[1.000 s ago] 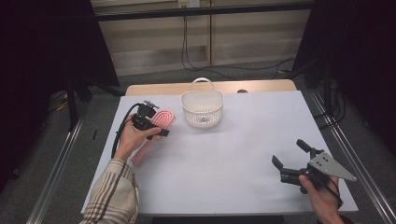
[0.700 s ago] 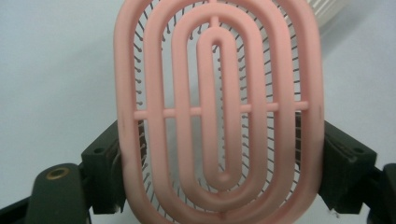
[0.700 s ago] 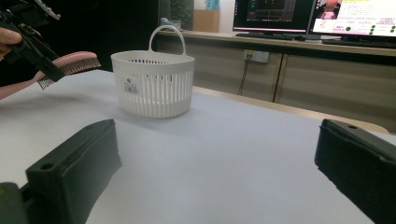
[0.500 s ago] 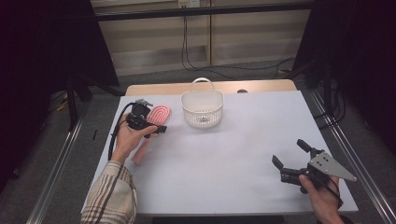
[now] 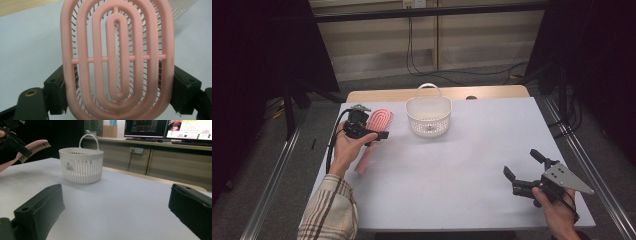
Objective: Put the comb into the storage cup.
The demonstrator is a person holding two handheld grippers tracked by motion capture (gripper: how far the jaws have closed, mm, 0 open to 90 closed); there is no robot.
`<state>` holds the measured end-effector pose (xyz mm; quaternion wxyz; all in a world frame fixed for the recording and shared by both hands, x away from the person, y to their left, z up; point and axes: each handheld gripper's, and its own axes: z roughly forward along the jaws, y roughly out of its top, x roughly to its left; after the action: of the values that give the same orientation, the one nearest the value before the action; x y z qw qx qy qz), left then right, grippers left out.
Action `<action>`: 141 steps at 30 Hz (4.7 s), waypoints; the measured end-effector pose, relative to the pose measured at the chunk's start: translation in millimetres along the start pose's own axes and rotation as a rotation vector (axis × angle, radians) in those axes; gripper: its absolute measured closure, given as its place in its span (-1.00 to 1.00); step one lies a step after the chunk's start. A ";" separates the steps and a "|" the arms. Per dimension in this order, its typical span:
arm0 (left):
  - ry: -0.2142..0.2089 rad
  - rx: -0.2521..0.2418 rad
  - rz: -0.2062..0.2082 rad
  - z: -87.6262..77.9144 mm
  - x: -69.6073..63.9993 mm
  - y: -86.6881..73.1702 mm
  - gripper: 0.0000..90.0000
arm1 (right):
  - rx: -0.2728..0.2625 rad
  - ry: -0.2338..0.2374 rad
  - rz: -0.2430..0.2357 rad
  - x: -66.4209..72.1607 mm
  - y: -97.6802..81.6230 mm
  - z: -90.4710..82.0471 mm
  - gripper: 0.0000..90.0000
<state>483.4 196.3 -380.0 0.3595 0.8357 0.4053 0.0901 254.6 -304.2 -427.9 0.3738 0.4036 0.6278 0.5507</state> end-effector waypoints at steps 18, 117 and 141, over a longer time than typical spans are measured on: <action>0.033 -0.130 0.001 -17.7 -6.8 3.3 -0.57 | -0.002 0.003 0.000 0.0 0.1 -0.2 -1.00; 0.114 -0.652 0.146 -51.7 -79.1 76.8 -0.57 | -0.017 0.011 -0.006 0.6 0.8 -2.3 -1.00; 0.072 -0.682 0.155 -30.0 -91.6 104.7 -0.57 | -0.013 0.018 -0.006 0.8 1.1 -3.5 -1.00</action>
<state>474.3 100.9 -274.9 0.5956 0.6920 0.2996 0.2768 251.3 -304.8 -426.4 0.3725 0.3943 0.6286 0.5573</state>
